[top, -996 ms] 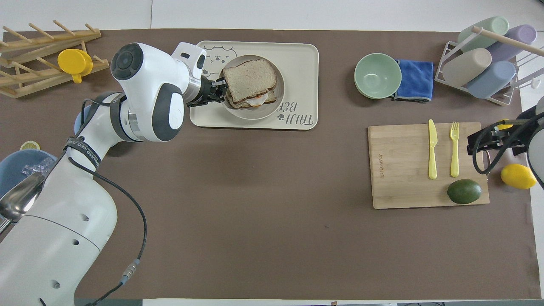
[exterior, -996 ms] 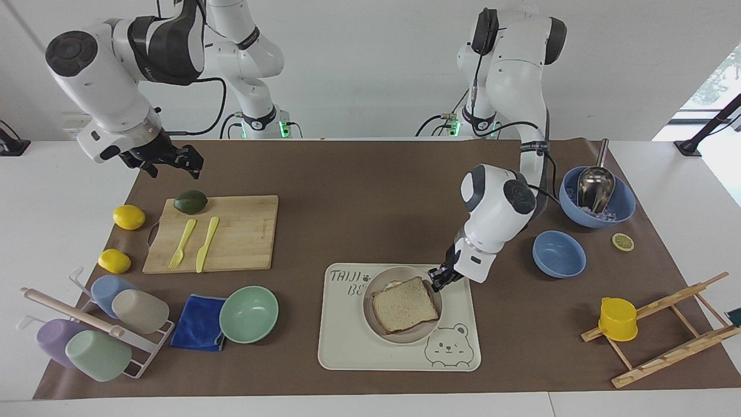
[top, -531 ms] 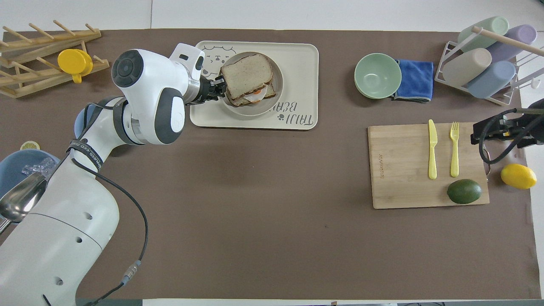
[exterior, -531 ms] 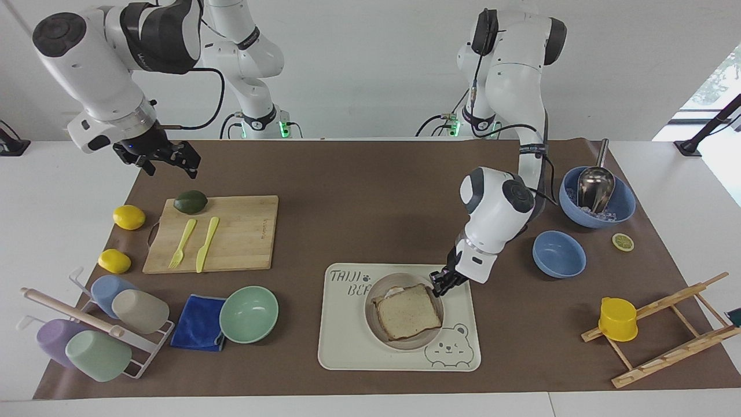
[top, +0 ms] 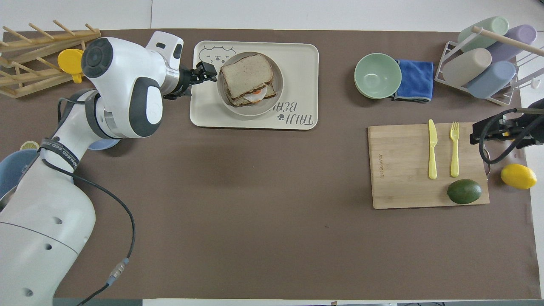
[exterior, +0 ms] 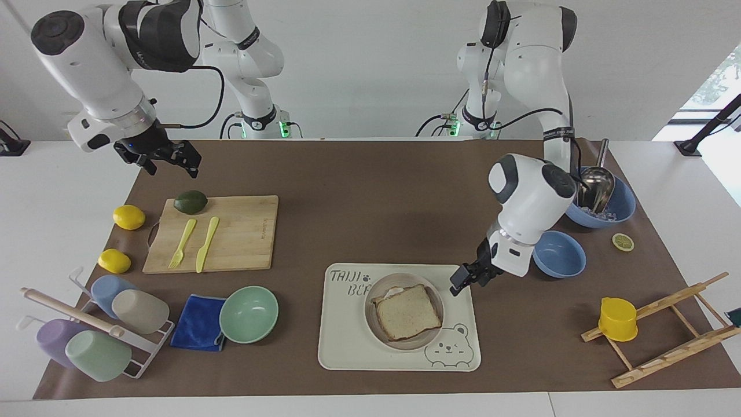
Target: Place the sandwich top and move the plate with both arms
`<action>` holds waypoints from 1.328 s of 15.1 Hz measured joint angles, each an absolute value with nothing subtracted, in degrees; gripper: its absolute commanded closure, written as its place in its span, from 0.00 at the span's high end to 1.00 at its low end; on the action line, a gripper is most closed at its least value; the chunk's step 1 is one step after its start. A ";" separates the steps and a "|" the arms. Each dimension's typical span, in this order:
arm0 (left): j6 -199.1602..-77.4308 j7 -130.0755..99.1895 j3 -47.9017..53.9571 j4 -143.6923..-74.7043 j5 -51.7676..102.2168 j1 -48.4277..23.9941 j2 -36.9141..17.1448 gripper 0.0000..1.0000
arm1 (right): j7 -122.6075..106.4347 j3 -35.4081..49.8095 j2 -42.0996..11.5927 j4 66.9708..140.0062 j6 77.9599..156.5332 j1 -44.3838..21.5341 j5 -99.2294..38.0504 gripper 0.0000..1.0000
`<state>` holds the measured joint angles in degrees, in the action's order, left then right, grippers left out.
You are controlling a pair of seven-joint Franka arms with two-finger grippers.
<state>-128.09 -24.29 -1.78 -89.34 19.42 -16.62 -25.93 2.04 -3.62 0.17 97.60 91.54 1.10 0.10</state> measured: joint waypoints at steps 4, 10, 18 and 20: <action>-114.81 -24.12 -5.27 -89.27 9.21 -16.01 -17.63 1.00 | 2.04 -3.62 0.33 97.60 91.52 1.10 0.10 1.00; -100.12 -17.72 -5.52 -89.39 4.45 -14.04 -8.73 1.00 | 2.04 -3.62 0.33 97.60 91.52 1.10 0.10 1.00; -83.03 -8.09 -0.46 -91.92 4.25 -7.49 1.63 1.00 | 2.04 -3.62 0.33 97.60 91.52 1.10 0.10 1.00; -85.92 -7.97 1.18 -96.27 3.74 -7.06 2.92 1.00 | 2.04 -3.62 0.33 97.60 91.52 1.10 0.10 1.00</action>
